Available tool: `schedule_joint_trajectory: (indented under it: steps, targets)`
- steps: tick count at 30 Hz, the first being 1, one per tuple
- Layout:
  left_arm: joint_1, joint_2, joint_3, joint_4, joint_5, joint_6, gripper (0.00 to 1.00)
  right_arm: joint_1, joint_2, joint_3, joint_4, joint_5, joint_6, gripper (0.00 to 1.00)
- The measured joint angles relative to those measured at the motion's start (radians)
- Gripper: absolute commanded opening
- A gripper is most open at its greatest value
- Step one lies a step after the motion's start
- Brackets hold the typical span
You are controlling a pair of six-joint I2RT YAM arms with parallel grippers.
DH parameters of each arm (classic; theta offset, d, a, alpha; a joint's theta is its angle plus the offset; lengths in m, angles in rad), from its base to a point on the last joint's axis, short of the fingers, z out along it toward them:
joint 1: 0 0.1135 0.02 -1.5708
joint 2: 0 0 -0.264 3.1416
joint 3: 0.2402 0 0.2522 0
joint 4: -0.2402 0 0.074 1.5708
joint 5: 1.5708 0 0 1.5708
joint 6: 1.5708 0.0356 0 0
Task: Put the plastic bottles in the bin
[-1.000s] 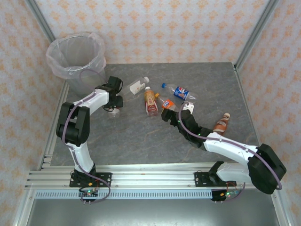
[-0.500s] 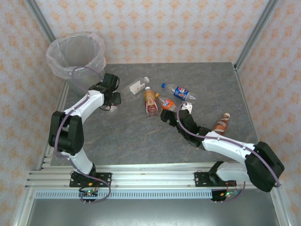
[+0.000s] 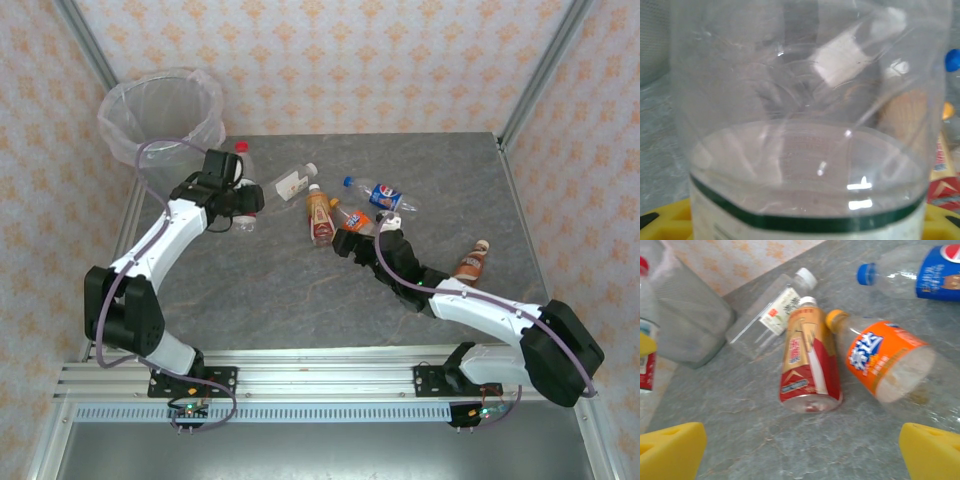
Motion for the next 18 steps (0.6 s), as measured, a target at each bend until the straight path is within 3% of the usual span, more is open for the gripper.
schedule_joint_trajectory:
  steps: [8,18]
  targets:
    - [0.000,-0.091,0.018,0.034,0.116,0.001,0.55,0.000,0.008,0.003,0.078,-0.104,-0.047,0.99]
    - [0.000,-0.126,0.074,0.048,0.098,0.011,0.54,0.000,0.009,0.003,0.166,-0.155,-0.089,0.99]
